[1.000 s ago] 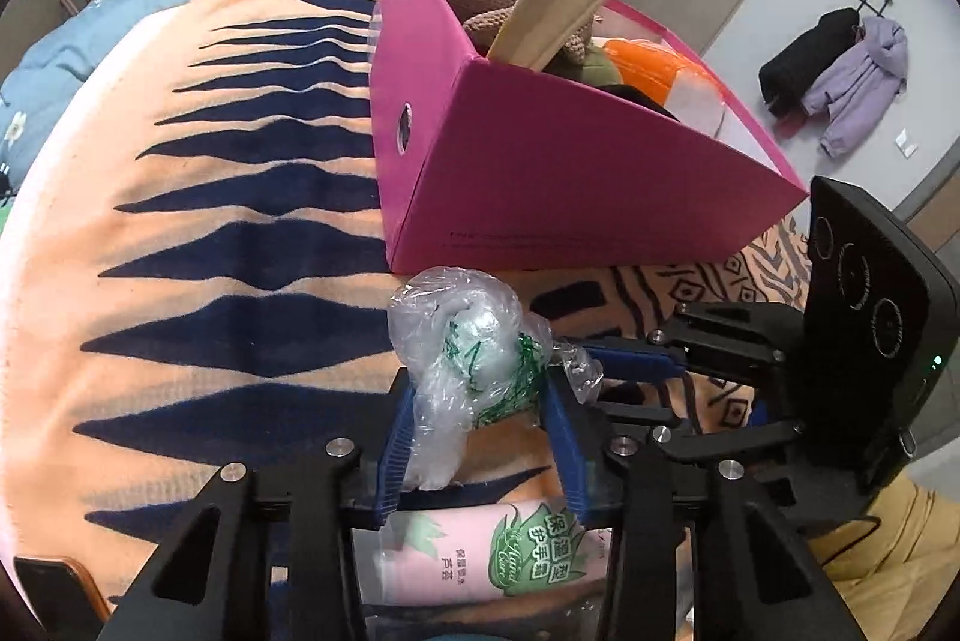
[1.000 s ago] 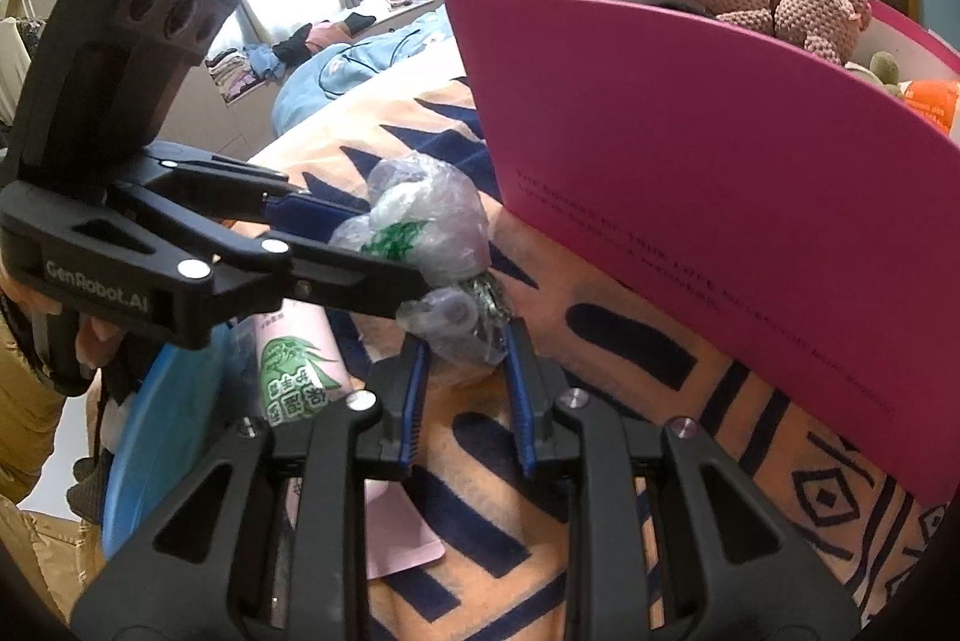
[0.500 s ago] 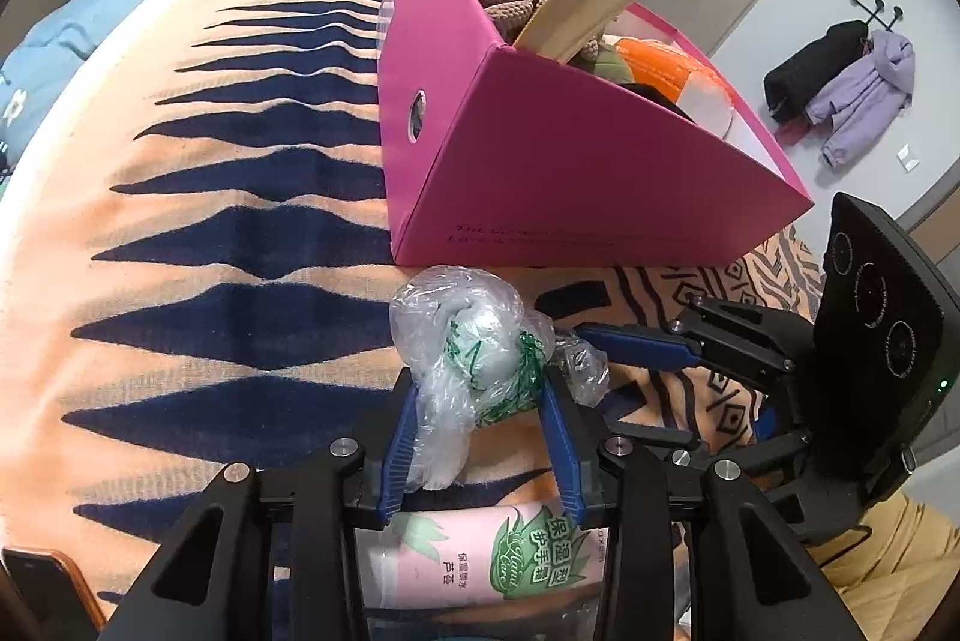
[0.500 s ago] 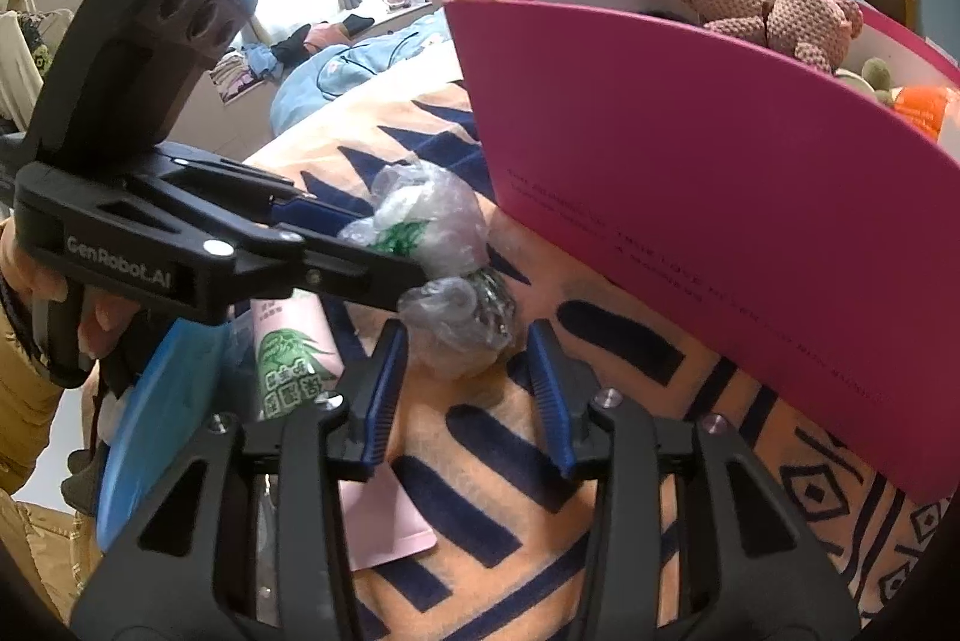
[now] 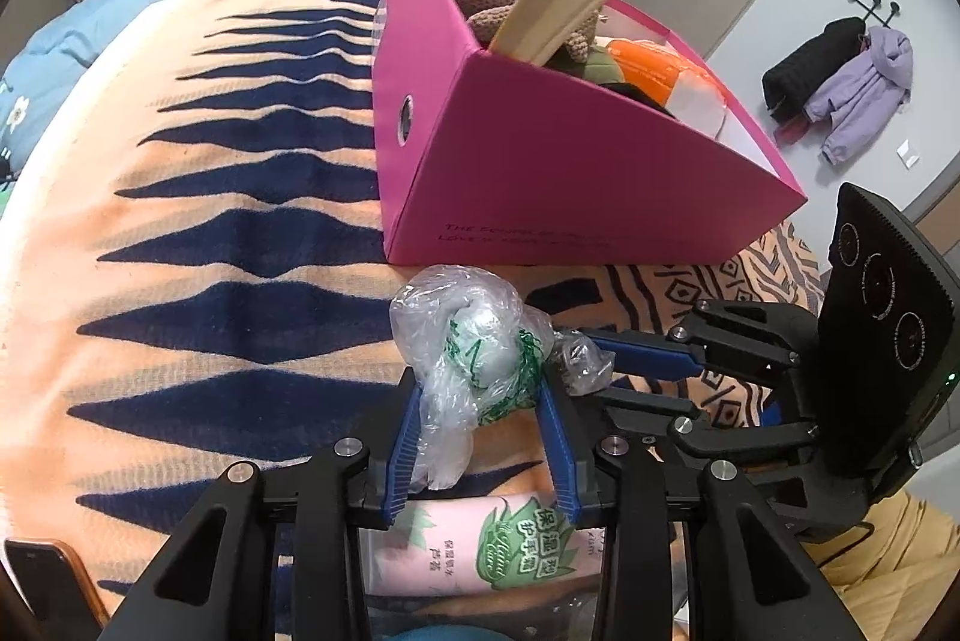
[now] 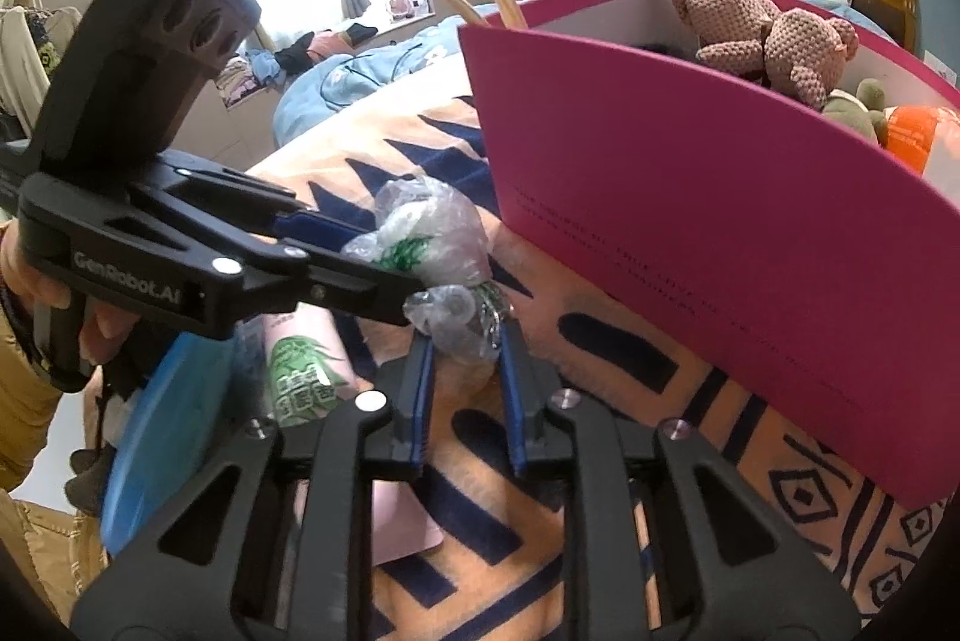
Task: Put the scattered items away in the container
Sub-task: 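Lift the plastic bag with both tools over the magenta box, then lower the plastic bag into the box and open both tools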
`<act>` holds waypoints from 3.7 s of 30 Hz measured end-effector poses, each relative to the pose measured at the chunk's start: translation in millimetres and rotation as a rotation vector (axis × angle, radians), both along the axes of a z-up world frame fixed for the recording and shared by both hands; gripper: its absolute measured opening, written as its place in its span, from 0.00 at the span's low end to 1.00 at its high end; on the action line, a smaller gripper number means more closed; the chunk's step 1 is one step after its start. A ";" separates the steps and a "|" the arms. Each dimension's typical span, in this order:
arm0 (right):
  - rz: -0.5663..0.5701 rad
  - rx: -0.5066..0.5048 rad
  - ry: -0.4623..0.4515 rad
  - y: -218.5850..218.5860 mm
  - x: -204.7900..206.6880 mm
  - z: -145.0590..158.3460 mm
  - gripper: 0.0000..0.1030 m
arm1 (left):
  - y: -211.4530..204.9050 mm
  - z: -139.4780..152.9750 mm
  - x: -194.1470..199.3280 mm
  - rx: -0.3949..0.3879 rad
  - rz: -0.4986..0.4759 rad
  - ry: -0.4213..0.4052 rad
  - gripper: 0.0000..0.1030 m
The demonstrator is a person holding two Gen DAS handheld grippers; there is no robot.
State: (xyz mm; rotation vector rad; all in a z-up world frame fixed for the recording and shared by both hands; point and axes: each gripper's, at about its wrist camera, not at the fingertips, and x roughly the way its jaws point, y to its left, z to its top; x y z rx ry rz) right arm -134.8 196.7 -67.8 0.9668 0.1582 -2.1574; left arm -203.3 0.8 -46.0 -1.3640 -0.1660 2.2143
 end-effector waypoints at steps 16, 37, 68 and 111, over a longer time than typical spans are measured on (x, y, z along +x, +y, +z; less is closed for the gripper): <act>-0.009 -0.014 0.079 24.1 48.5 36.7 0.20 | 28.8 35.8 25.4 -0.006 -0.083 0.093 0.36; -0.161 -0.049 0.266 101.8 50.4 108.6 0.18 | 116.7 104.7 14.3 0.067 -0.212 0.229 0.36; -0.338 -0.005 0.221 162.7 -30.2 103.5 0.17 | 198.9 89.9 -77.2 0.061 -0.210 0.125 0.36; -0.392 0.060 0.180 163.0 -31.4 80.5 0.18 | 202.2 54.4 -79.8 0.007 -0.172 0.096 0.48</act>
